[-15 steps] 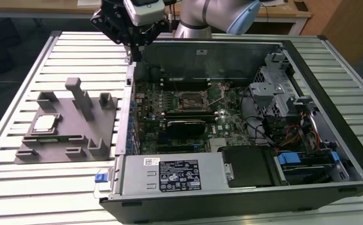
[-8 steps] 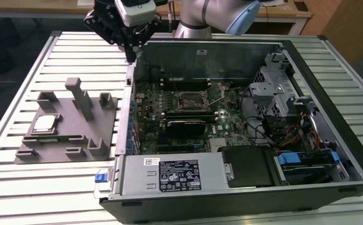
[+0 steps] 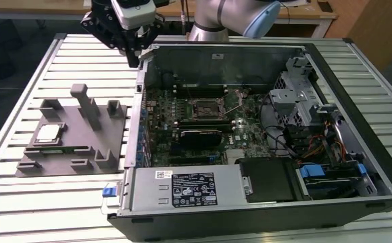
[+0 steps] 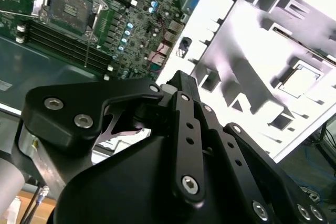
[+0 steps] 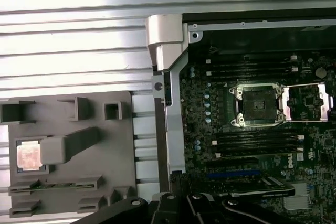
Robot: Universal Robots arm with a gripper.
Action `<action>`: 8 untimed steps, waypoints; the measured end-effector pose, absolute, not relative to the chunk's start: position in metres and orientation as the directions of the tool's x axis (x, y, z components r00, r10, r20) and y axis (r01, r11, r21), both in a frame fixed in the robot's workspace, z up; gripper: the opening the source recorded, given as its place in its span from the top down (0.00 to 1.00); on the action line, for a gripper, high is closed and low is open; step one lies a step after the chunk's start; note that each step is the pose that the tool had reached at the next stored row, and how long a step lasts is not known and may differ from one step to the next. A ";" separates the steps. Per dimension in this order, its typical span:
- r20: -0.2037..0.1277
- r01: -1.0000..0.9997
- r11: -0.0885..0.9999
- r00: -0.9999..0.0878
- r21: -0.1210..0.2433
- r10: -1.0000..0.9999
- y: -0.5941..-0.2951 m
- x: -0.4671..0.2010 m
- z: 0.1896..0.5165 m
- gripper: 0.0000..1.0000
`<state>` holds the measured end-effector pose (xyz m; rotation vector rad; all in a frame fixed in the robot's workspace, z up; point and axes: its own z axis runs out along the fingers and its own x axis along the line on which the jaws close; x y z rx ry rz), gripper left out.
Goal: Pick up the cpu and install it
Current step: 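Reach for the cpu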
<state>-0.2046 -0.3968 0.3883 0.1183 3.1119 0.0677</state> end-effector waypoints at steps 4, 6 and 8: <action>-0.025 0.075 0.996 -0.997 0.044 0.076 -0.397 -0.214 0.388 0.89; -0.026 0.075 0.996 -0.997 0.045 0.076 -0.397 -0.218 0.387 0.89; -0.026 0.075 0.996 -0.997 0.044 0.076 -0.397 -0.222 0.387 0.89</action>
